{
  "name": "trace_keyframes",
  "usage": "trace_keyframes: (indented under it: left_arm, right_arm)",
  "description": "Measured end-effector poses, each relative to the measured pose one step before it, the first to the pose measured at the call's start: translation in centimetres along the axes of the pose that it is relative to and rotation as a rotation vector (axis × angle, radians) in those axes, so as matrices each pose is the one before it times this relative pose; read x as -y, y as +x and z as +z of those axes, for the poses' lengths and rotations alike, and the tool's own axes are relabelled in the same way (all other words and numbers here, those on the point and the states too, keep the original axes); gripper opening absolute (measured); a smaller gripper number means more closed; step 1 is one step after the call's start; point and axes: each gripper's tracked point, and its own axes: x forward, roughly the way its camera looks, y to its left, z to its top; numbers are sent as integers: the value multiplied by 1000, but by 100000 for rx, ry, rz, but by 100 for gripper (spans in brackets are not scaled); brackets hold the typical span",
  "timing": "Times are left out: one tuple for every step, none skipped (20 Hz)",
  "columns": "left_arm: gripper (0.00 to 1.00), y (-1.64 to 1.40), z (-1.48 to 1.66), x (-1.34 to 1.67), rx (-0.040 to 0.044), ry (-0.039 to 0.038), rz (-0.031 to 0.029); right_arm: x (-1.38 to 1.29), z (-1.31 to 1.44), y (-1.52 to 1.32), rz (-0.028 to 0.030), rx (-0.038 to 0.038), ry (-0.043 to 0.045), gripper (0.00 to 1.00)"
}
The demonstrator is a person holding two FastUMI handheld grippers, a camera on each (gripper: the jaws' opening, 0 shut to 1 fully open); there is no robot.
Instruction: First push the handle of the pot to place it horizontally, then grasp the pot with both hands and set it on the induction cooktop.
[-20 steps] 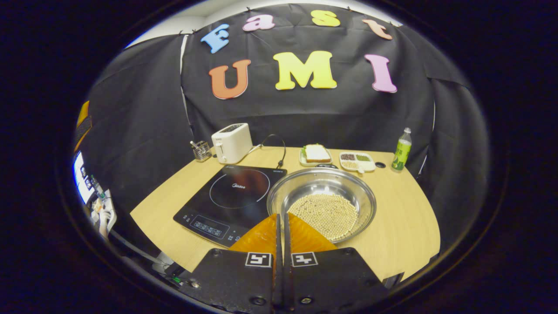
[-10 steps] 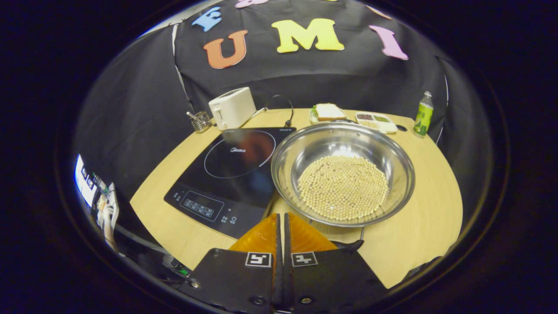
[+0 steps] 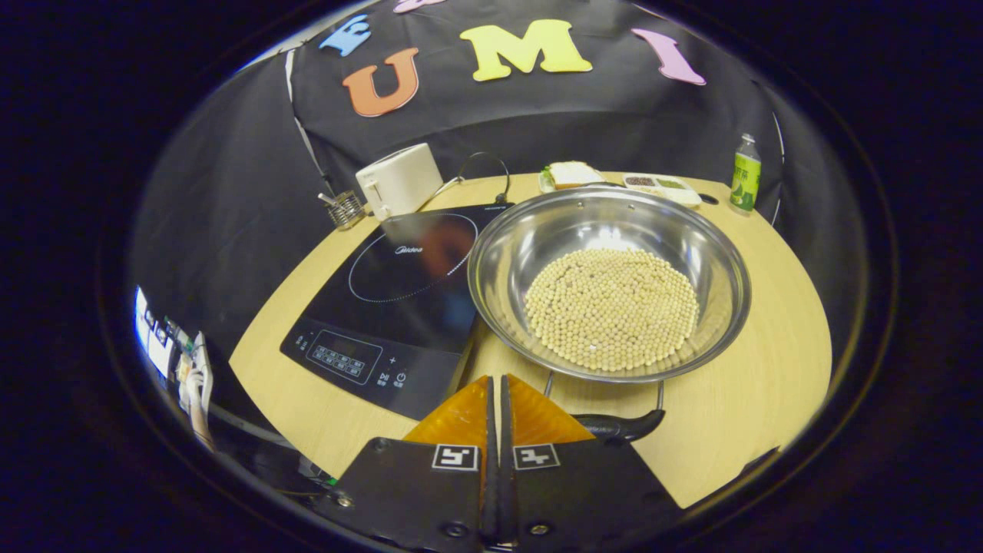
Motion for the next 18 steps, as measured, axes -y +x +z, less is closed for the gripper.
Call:
trace_keyframes:
  left_arm:
    - [95,55,62,185,95,-566,-575]
    - [95,-107,-78,199,-75,-336,-455]
    - [95,-17,-134,-101,-183,-110,199]
    - [95,51,-151,-306,-190,-74,1311]
    - [95,70,-165,-447,-359,65,1816]
    - [95,-69,-195,-283,-472,34,1193]
    - [95,-71,-242,86,-364,-125,62]
    - [95,80,-208,64,-586,-417,-303]
    - [95,8,-121,-8,-575,-578,71]
    - [95,-215,-61,-275,-44,-605,609]
    - [95,-172,57,-469,464,-361,1050]
    - [95,-246,67,-264,519,310,984]
    - [95,-175,73,-267,734,403,909]
    - [95,-162,122,-132,767,254,593]
    - [95,-34,-26,29,230,72,2]
    - [95,-127,-41,64,-21,-92,-375]
    - [95,-16,62,85,247,-68,-492]
    - [95,-65,116,76,29,-155,-252]
  right_arm:
    - [-52,-24,-175,777,-172,1195,4]
    - [-178,-90,67,517,293,394,4]
    - [84,-32,-14,169,149,-690,4]
    - [143,-58,135,-124,609,-462,4]
    - [101,61,-51,-62,389,539,4]
    - [42,-203,-125,-39,260,315,4]
    - [177,-28,-146,-7,83,-184,0]
    - [308,-204,-186,-609,-382,-311,4]
    - [431,-7,-270,-1082,498,-513,4]
    - [340,-89,-167,-534,47,-734,4]
    - [309,-55,-109,-242,83,-88,4]
    - [347,-153,-91,-622,-114,-121,4]
    - [454,-107,-55,-775,-20,-363,4]
    - [402,43,-96,-732,164,-481,4]
    - [347,20,-54,-556,100,-309,0]
    - [339,-57,-61,-353,28,-61,4]
    - [381,-5,-76,-295,10,456,4]
    - [503,4,-148,-670,346,1330,4]
